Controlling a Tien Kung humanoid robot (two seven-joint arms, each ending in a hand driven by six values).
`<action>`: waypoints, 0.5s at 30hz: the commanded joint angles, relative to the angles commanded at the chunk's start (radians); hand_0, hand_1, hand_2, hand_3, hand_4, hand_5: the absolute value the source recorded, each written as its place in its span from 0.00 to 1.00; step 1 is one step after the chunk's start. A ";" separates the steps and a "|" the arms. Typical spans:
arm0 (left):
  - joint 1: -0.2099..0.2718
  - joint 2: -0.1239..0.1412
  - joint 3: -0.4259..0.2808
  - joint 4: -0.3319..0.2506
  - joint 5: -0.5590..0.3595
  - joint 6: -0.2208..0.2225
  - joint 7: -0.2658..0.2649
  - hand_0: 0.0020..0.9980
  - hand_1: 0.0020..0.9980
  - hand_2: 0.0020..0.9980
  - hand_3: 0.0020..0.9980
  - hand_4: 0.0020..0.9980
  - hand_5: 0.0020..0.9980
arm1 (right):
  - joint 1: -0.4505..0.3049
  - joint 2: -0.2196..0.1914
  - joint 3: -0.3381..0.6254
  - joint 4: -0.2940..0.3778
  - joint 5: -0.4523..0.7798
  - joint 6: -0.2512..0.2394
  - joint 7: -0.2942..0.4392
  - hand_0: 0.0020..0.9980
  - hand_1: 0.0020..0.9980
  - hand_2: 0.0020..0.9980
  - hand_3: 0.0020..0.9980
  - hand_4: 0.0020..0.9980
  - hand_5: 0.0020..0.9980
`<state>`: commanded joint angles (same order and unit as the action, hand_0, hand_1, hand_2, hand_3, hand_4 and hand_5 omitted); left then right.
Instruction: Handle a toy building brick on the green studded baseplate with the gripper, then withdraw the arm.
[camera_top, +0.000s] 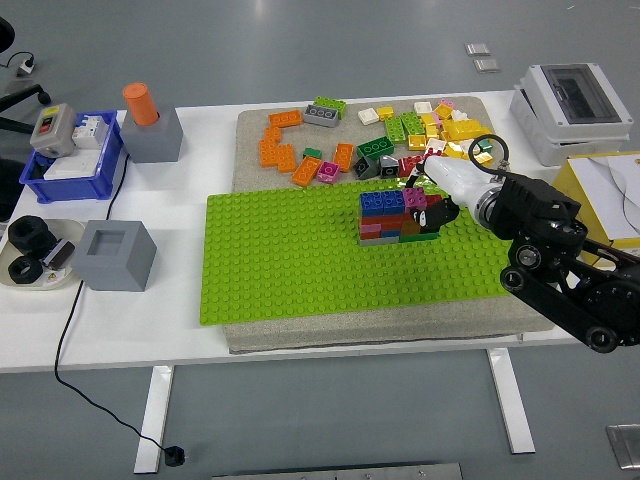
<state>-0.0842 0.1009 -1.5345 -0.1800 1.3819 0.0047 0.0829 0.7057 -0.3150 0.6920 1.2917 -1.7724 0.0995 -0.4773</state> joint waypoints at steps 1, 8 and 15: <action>0.000 0.000 0.000 0.000 0.000 0.000 0.000 0.63 0.59 0.55 0.58 0.62 0.22 | 0.000 0.000 0.000 -0.001 0.001 0.000 0.000 0.91 0.87 0.88 0.55 0.61 0.13; 0.001 0.000 0.002 0.000 -0.002 0.000 0.000 0.63 0.59 0.55 0.58 0.62 0.22 | 0.000 -0.001 0.001 -0.007 0.001 -0.004 0.003 0.91 0.87 0.88 0.56 0.61 0.13; 0.001 0.000 0.005 0.000 -0.004 0.000 -0.001 0.63 0.59 0.55 0.58 0.62 0.22 | -0.001 -0.002 -0.001 -0.009 0.002 -0.011 0.007 0.91 0.87 0.89 0.66 0.61 0.13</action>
<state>-0.0830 0.1010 -1.5295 -0.1800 1.3780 0.0045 0.0821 0.7052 -0.3166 0.6912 1.2831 -1.7706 0.0886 -0.4707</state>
